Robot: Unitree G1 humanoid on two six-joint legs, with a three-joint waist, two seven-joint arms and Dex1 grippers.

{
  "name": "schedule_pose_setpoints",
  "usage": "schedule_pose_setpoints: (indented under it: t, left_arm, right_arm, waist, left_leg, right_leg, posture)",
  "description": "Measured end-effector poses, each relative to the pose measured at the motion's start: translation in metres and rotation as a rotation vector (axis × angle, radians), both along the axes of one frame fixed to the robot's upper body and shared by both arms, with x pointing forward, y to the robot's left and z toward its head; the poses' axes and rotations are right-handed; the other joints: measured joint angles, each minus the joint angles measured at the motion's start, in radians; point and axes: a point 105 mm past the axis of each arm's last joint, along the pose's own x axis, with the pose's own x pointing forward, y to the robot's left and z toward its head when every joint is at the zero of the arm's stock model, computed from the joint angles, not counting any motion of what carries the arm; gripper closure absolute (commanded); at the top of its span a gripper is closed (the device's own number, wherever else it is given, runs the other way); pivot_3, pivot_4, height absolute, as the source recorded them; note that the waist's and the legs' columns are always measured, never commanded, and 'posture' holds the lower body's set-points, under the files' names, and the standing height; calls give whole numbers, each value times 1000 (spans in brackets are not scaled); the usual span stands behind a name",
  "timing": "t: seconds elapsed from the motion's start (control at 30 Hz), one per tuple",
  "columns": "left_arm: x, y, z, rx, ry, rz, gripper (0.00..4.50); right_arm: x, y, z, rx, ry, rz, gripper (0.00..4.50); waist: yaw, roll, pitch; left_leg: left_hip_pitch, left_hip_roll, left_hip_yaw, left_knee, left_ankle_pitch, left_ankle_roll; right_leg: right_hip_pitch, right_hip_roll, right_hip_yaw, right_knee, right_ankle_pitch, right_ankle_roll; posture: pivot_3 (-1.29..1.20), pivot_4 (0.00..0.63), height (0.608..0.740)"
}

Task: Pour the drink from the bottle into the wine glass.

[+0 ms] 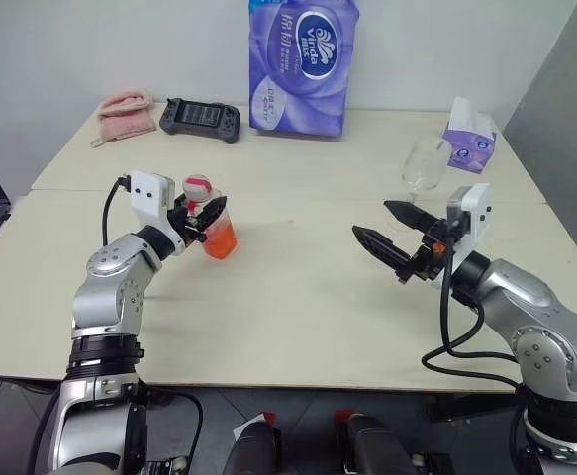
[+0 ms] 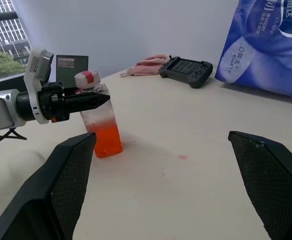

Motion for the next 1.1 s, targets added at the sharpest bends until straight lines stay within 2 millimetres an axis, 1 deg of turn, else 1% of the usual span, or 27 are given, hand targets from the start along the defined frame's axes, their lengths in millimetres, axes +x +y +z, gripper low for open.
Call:
schedule_pose_setpoints:
  t: [0.13,0.33,0.57,0.73,1.1]
  left_arm:
    - [0,0,0,-1,1,0,2323]
    - [3,1,0,-2,4,2,2323]
    - [4,1,1,-5,4,4,2323]
    - [4,2,0,-5,3,7,2323]
    - [5,2,1,-3,-1,9,2323]
  right_arm:
    - [-10,8,9,5,-32,89,0]
    - [-14,13,19,6,-61,143,0]
    - [-14,17,18,3,-54,152,0]
    - [-14,18,23,2,-74,157,0]
    - [-9,15,20,-2,-60,136,0]
  waist:
    - [0,0,0]
    - [0,0,0]
    - [0,0,0]
    - [0,0,0]
    - [0,0,0]
  left_leg:
    - [0,0,0,0,0,0]
    - [0,0,-1,0,0,0]
    - [0,0,-1,0,0,0]
    - [0,0,-1,0,0,0]
    - [0,0,0,0,0,0]
  right_leg:
    - [0,0,0,0,0,0]
    - [0,0,-1,0,0,0]
    - [0,0,0,0,0,0]
    - [0,0,-1,0,0,0]
    - [0,0,0,0,0,0]
  posture:
    - [0,150,740]
    - [0,150,740]
    - [0,150,740]
    - [0,150,740]
    - [0,150,740]
